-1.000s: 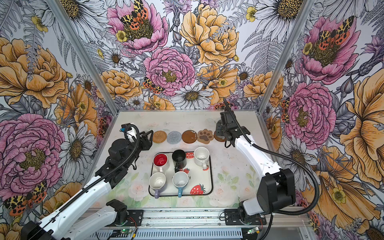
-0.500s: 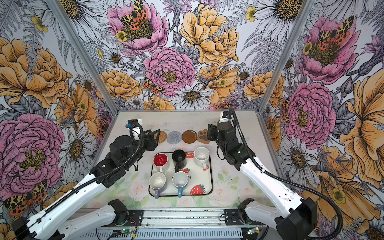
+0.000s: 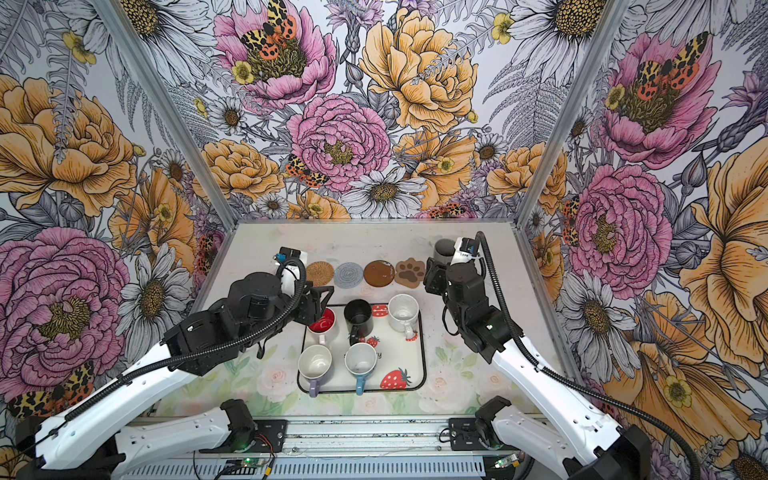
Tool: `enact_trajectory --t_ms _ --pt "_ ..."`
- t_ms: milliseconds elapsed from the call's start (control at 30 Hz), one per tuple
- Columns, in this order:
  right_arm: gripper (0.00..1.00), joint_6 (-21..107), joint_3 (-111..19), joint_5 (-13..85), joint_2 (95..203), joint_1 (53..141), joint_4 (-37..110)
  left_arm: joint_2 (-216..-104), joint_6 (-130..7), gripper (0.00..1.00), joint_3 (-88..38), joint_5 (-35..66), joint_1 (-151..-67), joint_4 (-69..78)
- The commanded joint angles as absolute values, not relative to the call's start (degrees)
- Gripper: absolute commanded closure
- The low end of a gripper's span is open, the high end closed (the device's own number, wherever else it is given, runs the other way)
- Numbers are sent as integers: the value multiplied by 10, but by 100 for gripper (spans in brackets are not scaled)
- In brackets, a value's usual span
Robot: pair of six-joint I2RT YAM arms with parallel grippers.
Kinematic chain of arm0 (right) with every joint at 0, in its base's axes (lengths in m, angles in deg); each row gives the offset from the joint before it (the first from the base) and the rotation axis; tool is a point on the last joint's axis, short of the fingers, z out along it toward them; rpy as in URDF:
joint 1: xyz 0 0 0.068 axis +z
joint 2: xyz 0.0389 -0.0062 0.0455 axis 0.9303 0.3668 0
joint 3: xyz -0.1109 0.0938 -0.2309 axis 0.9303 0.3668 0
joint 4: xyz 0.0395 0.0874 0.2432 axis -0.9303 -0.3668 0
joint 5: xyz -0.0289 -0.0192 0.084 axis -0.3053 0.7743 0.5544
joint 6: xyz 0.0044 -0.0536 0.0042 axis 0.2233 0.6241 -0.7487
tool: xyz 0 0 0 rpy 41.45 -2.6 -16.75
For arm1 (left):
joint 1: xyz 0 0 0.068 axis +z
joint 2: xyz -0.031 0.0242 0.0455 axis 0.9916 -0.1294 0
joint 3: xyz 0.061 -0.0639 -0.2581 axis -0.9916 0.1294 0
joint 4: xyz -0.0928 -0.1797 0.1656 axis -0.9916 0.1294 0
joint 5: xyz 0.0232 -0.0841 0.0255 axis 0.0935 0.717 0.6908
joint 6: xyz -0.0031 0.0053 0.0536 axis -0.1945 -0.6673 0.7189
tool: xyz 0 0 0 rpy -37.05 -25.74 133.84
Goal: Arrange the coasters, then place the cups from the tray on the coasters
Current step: 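Open the right gripper and raise it while left gripper moves over the tray, then lower the left gripper onto the lavender mug on the tray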
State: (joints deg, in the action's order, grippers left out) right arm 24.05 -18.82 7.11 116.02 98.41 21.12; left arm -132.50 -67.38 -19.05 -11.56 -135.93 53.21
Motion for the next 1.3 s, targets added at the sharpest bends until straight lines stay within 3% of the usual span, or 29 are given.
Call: enact_trajectory --t_ms 0,400,900,1267 --pt "43 240 -181 60 1156 981 224 -1322 -710 38 -210 -140 -1386 638" --pt "41 234 -175 66 1179 981 237 -1314 -831 37 -162 -138 -1511 799" --pt "41 230 -197 99 1233 984 253 -1310 -954 31 -67 -118 -1619 827" --pt "41 227 -202 105 1245 985 256 -1320 -1042 30 0 -138 -1649 823"
